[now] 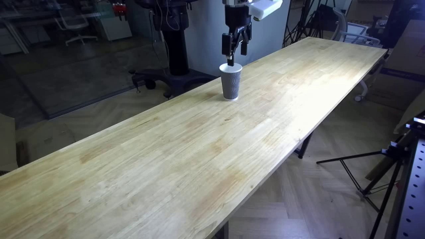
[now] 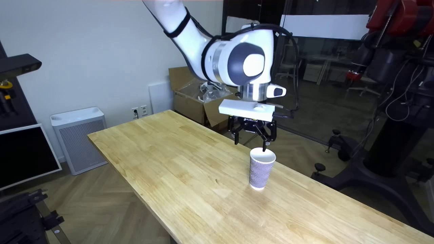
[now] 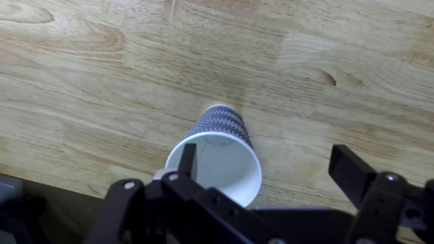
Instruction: Move the grey cup to the front of the table
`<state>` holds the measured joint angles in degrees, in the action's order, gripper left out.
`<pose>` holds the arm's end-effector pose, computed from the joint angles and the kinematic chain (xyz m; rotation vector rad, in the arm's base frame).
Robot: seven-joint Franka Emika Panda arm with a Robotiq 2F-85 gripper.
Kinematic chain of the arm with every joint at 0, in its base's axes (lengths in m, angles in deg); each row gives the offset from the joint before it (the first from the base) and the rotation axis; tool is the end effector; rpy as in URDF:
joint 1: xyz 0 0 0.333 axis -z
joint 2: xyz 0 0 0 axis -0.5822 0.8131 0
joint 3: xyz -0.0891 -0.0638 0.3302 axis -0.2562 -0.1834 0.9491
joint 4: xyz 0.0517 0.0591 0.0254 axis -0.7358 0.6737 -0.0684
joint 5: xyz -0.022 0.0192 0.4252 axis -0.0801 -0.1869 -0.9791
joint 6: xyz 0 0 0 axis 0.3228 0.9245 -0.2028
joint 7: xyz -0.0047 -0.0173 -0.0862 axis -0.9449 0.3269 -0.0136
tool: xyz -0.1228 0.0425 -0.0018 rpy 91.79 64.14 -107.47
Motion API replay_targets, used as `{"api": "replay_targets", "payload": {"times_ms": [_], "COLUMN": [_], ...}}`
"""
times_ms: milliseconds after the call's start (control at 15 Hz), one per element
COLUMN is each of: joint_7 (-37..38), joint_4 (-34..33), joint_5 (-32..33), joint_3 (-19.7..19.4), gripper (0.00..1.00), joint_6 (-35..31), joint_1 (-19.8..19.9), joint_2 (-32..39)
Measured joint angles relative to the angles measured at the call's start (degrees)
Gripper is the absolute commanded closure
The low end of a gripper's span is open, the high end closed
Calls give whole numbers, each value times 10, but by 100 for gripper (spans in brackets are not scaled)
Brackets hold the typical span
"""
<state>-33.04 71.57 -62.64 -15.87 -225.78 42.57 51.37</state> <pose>0.7039 -0.1260 0.2281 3.0318 0.3166 0.0680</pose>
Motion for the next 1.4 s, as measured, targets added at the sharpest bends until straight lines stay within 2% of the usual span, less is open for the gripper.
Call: {"api": "replay_targets", "payload": {"times_ms": [400, 867, 1400], "joint_7": [-33, -84, -89], "joint_4": [-92, -190, -237], "joint_5": [19, 0, -18], "joint_3": [8, 46, 52], "gripper": [0, 0, 0], "joint_6": [26, 87, 126], "joint_1": [4, 30, 43], "joint_2": [75, 134, 167]}}
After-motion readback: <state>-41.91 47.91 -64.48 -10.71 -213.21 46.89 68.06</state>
